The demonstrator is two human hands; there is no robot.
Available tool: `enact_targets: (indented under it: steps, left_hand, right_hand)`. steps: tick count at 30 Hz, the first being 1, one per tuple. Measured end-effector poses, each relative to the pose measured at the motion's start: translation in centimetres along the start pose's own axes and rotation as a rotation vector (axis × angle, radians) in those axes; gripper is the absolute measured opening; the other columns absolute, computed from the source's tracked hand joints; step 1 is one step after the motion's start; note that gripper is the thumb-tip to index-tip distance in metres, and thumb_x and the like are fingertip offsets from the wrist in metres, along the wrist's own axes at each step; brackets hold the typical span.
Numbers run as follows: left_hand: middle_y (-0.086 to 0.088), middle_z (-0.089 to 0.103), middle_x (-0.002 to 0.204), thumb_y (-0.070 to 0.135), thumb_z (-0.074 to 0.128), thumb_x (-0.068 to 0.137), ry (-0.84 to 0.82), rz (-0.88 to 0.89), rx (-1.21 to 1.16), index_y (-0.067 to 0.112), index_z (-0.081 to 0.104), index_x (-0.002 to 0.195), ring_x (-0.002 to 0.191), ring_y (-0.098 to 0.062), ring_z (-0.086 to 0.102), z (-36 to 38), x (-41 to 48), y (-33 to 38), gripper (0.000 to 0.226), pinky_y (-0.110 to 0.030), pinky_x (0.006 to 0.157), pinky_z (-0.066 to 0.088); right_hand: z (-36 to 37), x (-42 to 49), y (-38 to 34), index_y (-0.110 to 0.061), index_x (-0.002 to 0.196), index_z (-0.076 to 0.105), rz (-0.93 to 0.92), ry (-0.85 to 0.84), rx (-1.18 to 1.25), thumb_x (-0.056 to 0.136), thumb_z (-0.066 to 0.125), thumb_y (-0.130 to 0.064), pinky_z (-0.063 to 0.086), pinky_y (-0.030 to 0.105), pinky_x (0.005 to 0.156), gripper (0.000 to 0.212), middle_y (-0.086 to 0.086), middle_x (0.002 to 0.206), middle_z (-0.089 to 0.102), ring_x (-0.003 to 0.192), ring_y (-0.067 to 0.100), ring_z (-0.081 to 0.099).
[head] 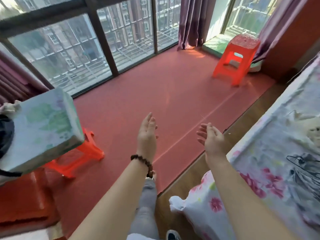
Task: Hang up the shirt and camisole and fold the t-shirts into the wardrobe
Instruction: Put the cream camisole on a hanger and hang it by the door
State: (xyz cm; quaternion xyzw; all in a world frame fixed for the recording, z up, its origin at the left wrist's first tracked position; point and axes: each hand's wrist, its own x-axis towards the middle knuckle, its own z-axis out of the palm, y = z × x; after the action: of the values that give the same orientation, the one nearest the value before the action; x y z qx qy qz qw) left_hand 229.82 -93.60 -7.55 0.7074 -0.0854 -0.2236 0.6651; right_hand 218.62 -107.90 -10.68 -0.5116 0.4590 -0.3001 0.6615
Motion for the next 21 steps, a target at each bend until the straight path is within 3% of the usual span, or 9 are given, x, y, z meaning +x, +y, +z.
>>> enact_targets:
  steps: [5,11,18,21]
  left_hand:
    - [0.010,0.055,0.122,0.044,0.041,0.095,-0.178,-0.010,0.064,0.035,0.048,0.129,0.111,-0.014,0.057,3.4,10.4,1.2,0.036,-0.039,0.090,0.051]
    - [0.006,0.054,0.131,0.038,0.040,0.100,-0.394,-0.009,0.140,0.031,0.046,0.137,0.113,-0.010,0.056,9.0,20.7,4.0,0.038,-0.040,0.094,0.050]
    - [0.010,0.055,0.126,0.036,0.041,0.100,-0.708,-0.053,0.167,0.032,0.046,0.135,0.117,-0.011,0.054,19.6,24.0,5.3,0.036,-0.040,0.099,0.047]
    - [0.007,0.055,0.128,0.035,0.042,0.100,-0.841,-0.047,0.190,0.033,0.047,0.132,0.115,-0.013,0.055,24.9,24.3,5.2,0.033,-0.037,0.095,0.049]
  right_hand:
    - [3.1,7.6,-0.4,-0.020,0.087,0.062,0.009,0.189,0.053,0.101,0.040,-0.031,0.048,0.026,0.065,0.028,0.000,0.087,0.065,0.077,0.012,0.062]
    - [4.0,15.4,-3.3,-0.018,0.087,0.063,-0.008,0.430,0.124,0.101,0.041,-0.029,0.048,0.029,0.065,0.028,0.001,0.085,0.065,0.076,0.015,0.062]
    - [-1.5,18.7,-6.1,-0.019,0.083,0.062,-0.030,0.753,0.178,0.101,0.041,-0.025,0.047,0.025,0.062,0.029,-0.002,0.082,0.064,0.073,0.014,0.062]
    - [-4.6,20.0,-6.2,-0.020,0.081,0.061,-0.013,0.871,0.200,0.101,0.040,-0.024,0.048,0.027,0.064,0.030,0.000,0.085,0.064,0.075,0.015,0.064]
